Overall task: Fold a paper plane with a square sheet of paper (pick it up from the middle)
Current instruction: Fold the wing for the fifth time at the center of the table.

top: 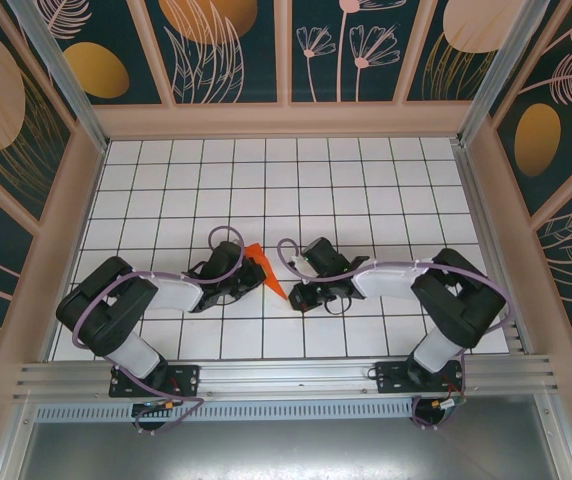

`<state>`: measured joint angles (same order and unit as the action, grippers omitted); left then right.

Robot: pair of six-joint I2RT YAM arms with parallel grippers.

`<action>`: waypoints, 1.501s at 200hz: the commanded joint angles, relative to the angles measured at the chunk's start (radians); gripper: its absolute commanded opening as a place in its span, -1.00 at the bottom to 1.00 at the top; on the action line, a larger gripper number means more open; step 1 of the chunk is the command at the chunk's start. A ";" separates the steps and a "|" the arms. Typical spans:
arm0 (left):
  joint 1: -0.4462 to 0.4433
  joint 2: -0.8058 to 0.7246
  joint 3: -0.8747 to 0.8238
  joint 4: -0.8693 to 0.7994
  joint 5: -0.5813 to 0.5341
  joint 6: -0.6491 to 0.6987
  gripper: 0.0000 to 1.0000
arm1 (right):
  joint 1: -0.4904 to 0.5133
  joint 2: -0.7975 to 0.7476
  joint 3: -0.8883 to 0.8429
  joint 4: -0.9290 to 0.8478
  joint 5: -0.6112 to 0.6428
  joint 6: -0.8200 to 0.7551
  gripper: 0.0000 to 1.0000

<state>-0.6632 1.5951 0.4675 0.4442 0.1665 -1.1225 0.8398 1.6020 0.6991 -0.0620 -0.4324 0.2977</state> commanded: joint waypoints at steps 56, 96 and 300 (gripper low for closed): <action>0.013 -0.022 -0.053 -0.098 -0.054 0.043 -0.90 | 0.015 0.080 0.178 0.067 0.037 0.029 -1.00; 0.013 -0.033 -0.047 -0.052 -0.015 0.059 -0.86 | 0.015 0.175 0.209 0.068 0.016 0.023 -1.00; 0.019 -0.007 0.045 -0.157 -0.140 0.152 -0.67 | 0.029 0.277 0.182 -0.068 0.107 -0.018 -1.00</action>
<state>-0.6548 1.5867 0.4992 0.3885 0.1455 -0.9947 0.8566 1.8168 0.9081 -0.0082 -0.3962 0.2985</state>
